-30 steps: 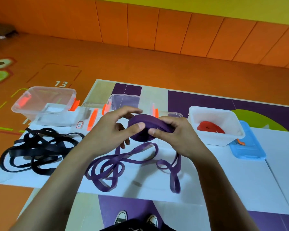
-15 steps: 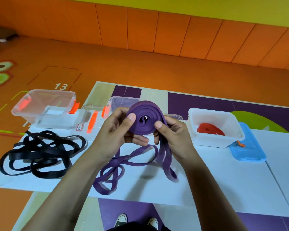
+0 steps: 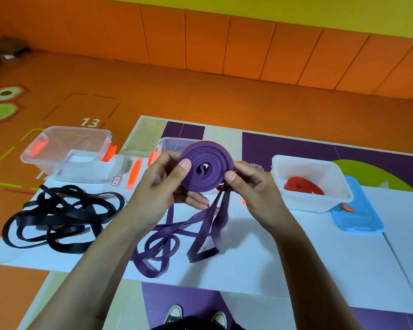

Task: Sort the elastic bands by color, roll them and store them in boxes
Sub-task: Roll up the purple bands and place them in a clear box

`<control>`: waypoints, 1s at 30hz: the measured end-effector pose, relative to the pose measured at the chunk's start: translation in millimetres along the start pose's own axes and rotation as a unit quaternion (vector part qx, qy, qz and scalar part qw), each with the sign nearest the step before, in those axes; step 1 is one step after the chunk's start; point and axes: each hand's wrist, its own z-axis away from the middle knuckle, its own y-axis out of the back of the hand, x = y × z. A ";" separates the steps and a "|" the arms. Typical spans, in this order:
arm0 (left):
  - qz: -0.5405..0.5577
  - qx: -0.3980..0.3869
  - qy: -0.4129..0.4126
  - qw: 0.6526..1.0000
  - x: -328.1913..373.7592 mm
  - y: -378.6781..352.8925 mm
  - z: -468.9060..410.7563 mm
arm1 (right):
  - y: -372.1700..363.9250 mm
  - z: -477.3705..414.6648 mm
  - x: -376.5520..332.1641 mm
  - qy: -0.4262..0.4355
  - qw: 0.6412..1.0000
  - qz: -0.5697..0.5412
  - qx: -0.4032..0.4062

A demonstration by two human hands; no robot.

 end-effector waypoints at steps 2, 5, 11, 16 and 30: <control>-0.002 0.000 -0.006 1.000 0.8 0.7 -0.3 | 0.9 -0.9 -2.3 -0.007 1.000 -0.016 0.002; 0.005 0.004 -0.011 1.000 0.2 0.1 -1.1 | -0.1 -1.2 -4.9 -0.008 0.999 -0.035 0.014; 0.053 0.007 -0.008 0.999 -9.5 -12.0 -1.6 | -17.1 -1.5 -5.0 -0.018 0.995 -0.071 0.070; -0.064 -0.001 0.063 0.996 -5.9 -2.0 0.3 | -5.8 -1.3 0.9 -0.038 0.998 0.014 0.040; -0.265 -0.090 -0.025 0.960 8.5 16.4 -7.6 | 5.5 -4.3 7.5 -0.051 0.998 0.025 -0.035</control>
